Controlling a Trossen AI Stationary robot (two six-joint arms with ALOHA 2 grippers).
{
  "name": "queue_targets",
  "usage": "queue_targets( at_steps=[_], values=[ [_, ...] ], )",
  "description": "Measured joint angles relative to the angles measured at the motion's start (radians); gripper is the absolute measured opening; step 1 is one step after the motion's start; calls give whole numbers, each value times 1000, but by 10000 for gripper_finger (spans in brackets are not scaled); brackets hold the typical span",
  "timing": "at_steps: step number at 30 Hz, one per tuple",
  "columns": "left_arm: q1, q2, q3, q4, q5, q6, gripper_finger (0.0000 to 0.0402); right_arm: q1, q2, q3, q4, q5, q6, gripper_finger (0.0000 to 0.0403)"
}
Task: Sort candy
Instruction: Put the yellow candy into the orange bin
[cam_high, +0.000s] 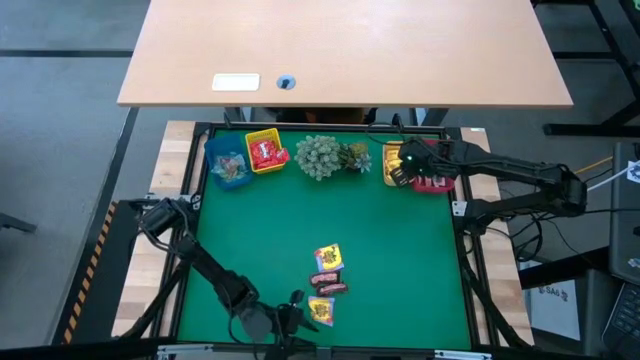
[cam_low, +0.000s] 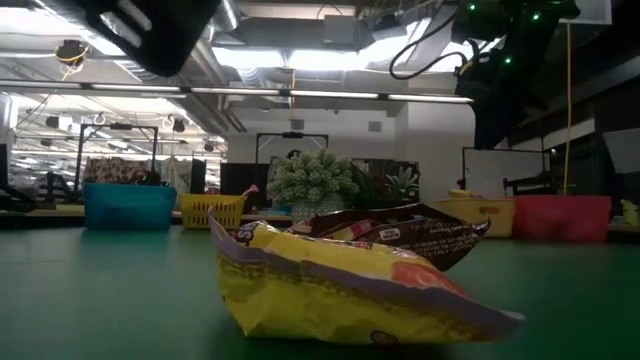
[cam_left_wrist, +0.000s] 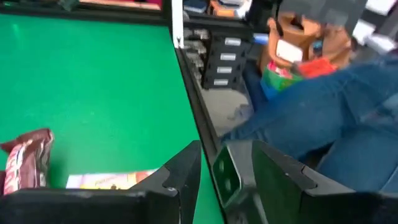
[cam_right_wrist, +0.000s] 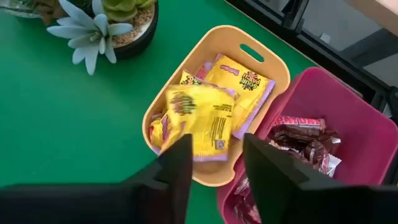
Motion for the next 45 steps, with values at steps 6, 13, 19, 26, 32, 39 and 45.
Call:
queue_targets(
  at_steps=[6,13,19,26,32,39,45],
  values=[
    [-12,0,0,-124,-32,118,129,1,0,0,0,-56,8,193],
    [2,0,0,-197,-71,248,129,1,0,0,0,-108,9,211],
    [24,12,0,-210,-67,308,129,1,0,0,0,-155,32,210],
    [45,41,-1,-234,-54,356,129,2,0,0,0,-217,38,210],
    [74,105,0,-206,-30,365,129,2,0,0,2,-258,38,209],
    [92,118,3,-198,-40,362,112,1,0,0,3,-281,111,209],
    [99,120,1,-188,-55,355,49,2,0,0,4,-415,160,209]
  ],
)
